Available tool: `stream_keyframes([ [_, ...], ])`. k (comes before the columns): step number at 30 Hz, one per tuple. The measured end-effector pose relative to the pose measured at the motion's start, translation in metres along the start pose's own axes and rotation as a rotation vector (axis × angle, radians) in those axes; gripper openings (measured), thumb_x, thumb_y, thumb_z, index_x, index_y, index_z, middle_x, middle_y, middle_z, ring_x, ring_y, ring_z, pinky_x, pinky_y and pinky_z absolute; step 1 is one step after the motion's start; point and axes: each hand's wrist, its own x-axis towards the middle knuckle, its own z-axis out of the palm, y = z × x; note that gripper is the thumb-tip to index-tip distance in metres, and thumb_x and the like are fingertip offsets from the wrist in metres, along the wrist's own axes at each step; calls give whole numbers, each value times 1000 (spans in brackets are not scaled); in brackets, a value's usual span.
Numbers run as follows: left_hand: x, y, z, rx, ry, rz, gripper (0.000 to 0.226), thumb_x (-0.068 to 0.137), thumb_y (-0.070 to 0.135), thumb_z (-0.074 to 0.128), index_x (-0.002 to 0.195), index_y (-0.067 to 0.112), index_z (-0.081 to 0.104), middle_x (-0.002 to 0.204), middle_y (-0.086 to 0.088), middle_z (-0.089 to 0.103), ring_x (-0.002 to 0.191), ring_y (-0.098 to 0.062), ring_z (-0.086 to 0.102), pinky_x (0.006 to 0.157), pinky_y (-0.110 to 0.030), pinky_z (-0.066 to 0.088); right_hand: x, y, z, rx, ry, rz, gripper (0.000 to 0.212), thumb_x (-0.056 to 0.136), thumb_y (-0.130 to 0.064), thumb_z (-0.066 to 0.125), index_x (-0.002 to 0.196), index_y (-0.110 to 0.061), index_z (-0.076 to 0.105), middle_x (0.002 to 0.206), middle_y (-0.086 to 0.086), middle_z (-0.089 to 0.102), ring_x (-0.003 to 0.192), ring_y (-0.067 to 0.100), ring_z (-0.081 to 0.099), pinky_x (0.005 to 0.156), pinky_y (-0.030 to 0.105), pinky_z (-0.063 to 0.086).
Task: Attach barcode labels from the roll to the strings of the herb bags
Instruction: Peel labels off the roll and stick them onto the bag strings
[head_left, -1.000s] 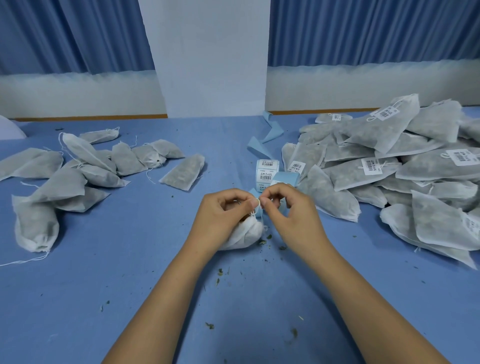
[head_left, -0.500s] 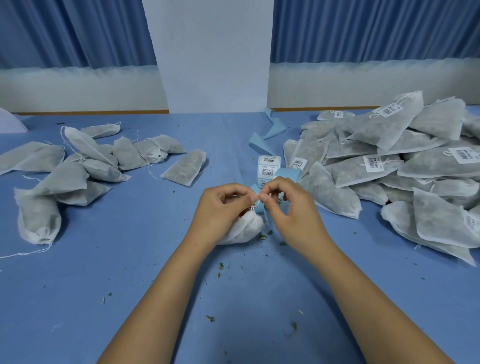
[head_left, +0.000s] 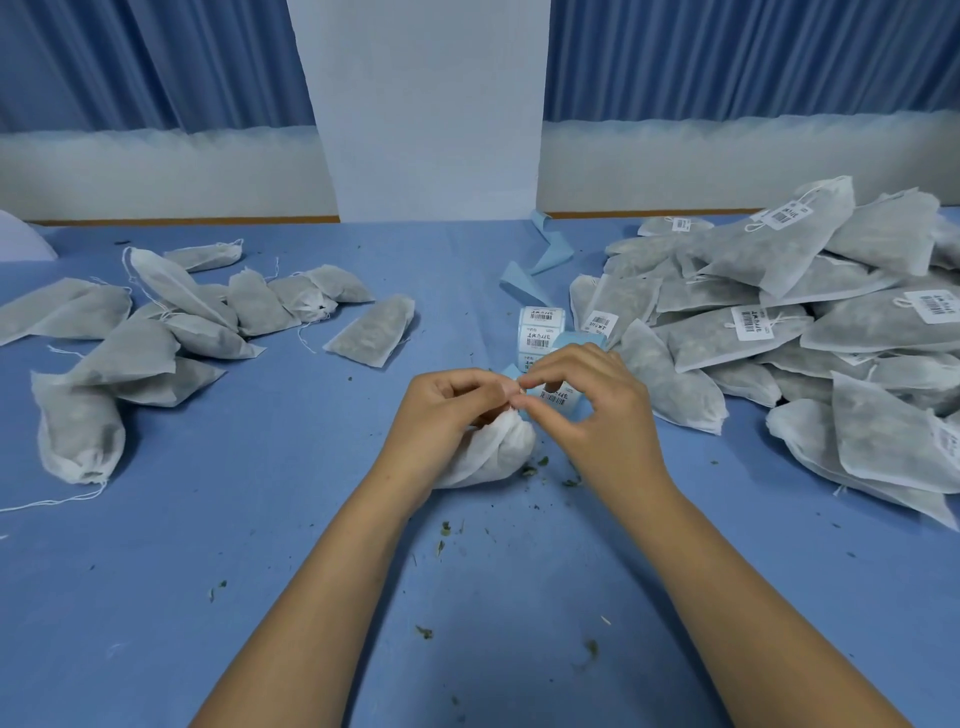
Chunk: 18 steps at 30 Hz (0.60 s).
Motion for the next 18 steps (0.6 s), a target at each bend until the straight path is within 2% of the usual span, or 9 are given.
stream_keyframes([
  [4, 0, 0, 0, 28, -69, 47, 28, 92, 14, 62, 69, 21, 76, 74, 1, 72, 58, -8, 61, 59, -14, 47, 0, 5, 0, -45, 37, -20, 6, 80, -8, 70, 75, -4, 70, 75, 1, 68, 73, 16, 60, 76, 30, 43],
  [7, -1, -1, 2, 37, -134, 44, 23, 87, 8, 69, 72, 25, 75, 73, -2, 73, 51, -9, 58, 57, -14, 47, 1, 6, -2, -8, 23, 75, 9, 83, -7, 65, 74, -4, 67, 74, -4, 62, 74, 8, 54, 76, 25, 41],
  [10, -1, -5, 3, 141, -206, 43, 18, 84, 9, 73, 81, 28, 74, 73, 0, 73, 64, -7, 61, 69, -15, 49, 2, 6, -4, 77, -12, 220, 11, 86, -2, 62, 76, -6, 63, 73, -8, 59, 73, 6, 52, 74, 18, 40],
  [12, -2, -9, 4, 302, -279, 30, 11, 83, 17, 75, 88, 28, 73, 75, 8, 72, 73, -2, 58, 74, -11, 42, 5, 8, -8, 170, 45, 334, 16, 88, 0, 61, 77, -11, 62, 72, -9, 60, 71, 6, 53, 71, 13, 40],
  [15, -3, -14, 6, 442, -380, -4, 13, 83, 16, 74, 86, 29, 73, 71, 17, 66, 67, 6, 52, 66, -6, 37, 11, 14, -19, 248, 156, 447, 23, 90, -3, 58, 75, -20, 59, 67, -11, 59, 65, 0, 54, 66, 9, 39],
  [18, 0, -16, 2, 453, -415, -22, 17, 85, 15, 71, 88, 32, 71, 69, 18, 59, 66, 3, 49, 65, -7, 37, 13, 23, -27, 241, 211, 497, 22, 92, -5, 58, 75, -19, 60, 65, -11, 58, 61, -4, 53, 66, 9, 39],
])
